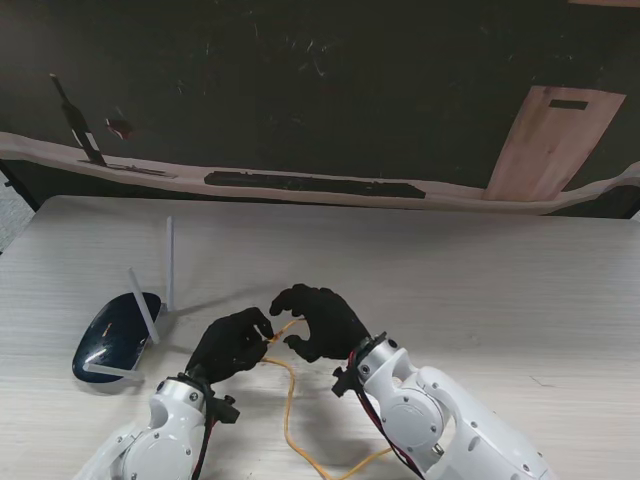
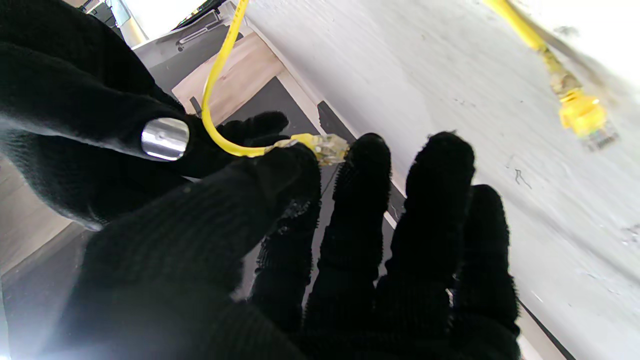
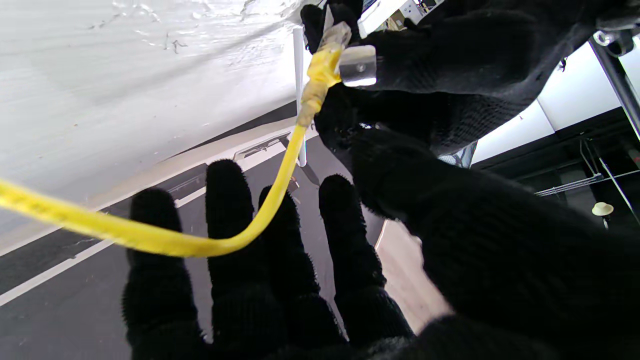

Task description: Untangle the Ethernet cable and plug it into the router

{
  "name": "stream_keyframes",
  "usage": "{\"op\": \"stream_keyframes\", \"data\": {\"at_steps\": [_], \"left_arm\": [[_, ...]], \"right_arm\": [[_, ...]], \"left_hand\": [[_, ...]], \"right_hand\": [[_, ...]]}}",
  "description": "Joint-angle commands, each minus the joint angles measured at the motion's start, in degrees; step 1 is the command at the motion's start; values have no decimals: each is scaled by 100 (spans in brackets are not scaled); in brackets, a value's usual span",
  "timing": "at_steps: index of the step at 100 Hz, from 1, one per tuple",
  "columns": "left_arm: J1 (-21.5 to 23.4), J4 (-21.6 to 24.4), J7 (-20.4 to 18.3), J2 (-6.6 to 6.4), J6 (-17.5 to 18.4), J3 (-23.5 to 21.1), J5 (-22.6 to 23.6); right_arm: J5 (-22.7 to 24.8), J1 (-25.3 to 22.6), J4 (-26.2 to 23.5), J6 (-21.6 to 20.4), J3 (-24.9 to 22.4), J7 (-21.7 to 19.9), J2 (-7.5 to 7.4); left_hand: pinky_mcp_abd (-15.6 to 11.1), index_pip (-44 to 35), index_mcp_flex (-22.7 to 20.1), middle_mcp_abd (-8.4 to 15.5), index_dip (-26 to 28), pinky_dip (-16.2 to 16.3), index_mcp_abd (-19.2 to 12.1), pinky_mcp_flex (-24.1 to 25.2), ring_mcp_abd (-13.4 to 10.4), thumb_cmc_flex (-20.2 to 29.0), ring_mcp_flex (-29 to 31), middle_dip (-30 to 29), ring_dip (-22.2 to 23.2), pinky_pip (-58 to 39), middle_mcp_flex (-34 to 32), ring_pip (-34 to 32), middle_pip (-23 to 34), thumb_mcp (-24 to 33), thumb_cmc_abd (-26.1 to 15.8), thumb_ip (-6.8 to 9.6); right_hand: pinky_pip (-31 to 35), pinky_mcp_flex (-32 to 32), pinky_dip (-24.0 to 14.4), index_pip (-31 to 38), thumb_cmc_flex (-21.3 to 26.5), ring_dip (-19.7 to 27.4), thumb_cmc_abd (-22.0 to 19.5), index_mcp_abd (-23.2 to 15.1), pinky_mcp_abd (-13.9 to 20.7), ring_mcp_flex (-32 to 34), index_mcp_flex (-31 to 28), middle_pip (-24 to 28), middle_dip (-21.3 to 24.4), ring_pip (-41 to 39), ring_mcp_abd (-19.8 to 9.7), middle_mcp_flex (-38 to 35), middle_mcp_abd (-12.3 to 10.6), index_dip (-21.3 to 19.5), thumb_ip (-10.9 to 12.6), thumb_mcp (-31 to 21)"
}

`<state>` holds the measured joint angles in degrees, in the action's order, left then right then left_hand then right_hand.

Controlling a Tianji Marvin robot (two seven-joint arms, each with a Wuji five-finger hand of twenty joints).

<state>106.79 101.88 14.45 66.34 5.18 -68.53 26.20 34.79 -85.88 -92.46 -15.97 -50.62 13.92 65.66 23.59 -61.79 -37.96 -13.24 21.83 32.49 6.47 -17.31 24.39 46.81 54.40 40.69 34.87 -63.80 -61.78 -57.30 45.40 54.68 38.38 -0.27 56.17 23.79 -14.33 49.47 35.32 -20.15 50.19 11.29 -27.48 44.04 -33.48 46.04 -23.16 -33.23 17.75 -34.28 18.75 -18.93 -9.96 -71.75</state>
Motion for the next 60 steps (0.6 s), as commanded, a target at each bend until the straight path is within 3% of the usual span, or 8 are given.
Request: {"op": "stream_keyframes", "data": {"at_steps": [1,8,23,42,48,60], "left_arm": [[7,46,-140,0,-26,11,-27],[10,49,-167,-4,-24,3,-39],[24,78,-232,-11,-43,-12,-97],[24,97,-314,-22,-67,-14,-153],[22,96,-316,-20,-66,-11,-166],[20,92,-285,-12,-69,-4,-172]], "right_arm": [[-72,-9,47,62,60,-82,57],[-69,-2,94,91,80,-40,68],[145,21,221,63,95,143,70],[565,97,395,-37,151,413,50],[600,113,421,-59,166,442,48],[591,144,467,-92,194,489,63]], "left_hand": [[52,-337,-177,197,107,163,-115,85,133,346,12,117,63,-177,-50,-124,106,386,-111,494],[51,-342,-171,192,115,164,-111,89,137,359,6,117,64,-177,-40,-125,108,377,-119,495],[56,-333,-160,192,117,167,-109,105,140,386,-22,114,67,-173,-18,-121,107,341,-141,491],[47,-327,-155,183,121,165,-106,122,154,406,-44,116,67,-158,-10,-106,104,301,-153,487],[53,-325,-152,178,121,166,-97,122,160,405,-47,119,69,-158,-10,-107,106,298,-156,489],[54,-324,-144,171,125,172,-81,125,162,409,-37,127,76,-167,-6,-120,114,296,-156,494]], "right_hand": [[537,496,-95,-120,179,-27,144,137,-468,233,-77,143,3,-176,86,-53,140,84,191,-287],[1294,1102,-305,-118,192,-127,149,162,-680,533,-64,197,-14,-512,145,-98,146,91,196,-295],[2612,1862,-812,-42,191,-456,194,149,-307,1083,-102,275,-37,-1628,4,-244,219,65,195,-342],[3209,2600,-1054,84,229,-555,243,69,55,1705,-704,367,-45,-2301,-70,-886,332,41,199,-402],[3242,2808,-993,321,339,-389,326,-98,85,1919,-966,346,-32,-2387,-103,-1198,316,687,-241,-335],[3347,3103,-1030,919,502,-320,461,-285,91,2212,-1175,411,-30,-2550,-134,-1606,312,1311,-631,-209]]}}
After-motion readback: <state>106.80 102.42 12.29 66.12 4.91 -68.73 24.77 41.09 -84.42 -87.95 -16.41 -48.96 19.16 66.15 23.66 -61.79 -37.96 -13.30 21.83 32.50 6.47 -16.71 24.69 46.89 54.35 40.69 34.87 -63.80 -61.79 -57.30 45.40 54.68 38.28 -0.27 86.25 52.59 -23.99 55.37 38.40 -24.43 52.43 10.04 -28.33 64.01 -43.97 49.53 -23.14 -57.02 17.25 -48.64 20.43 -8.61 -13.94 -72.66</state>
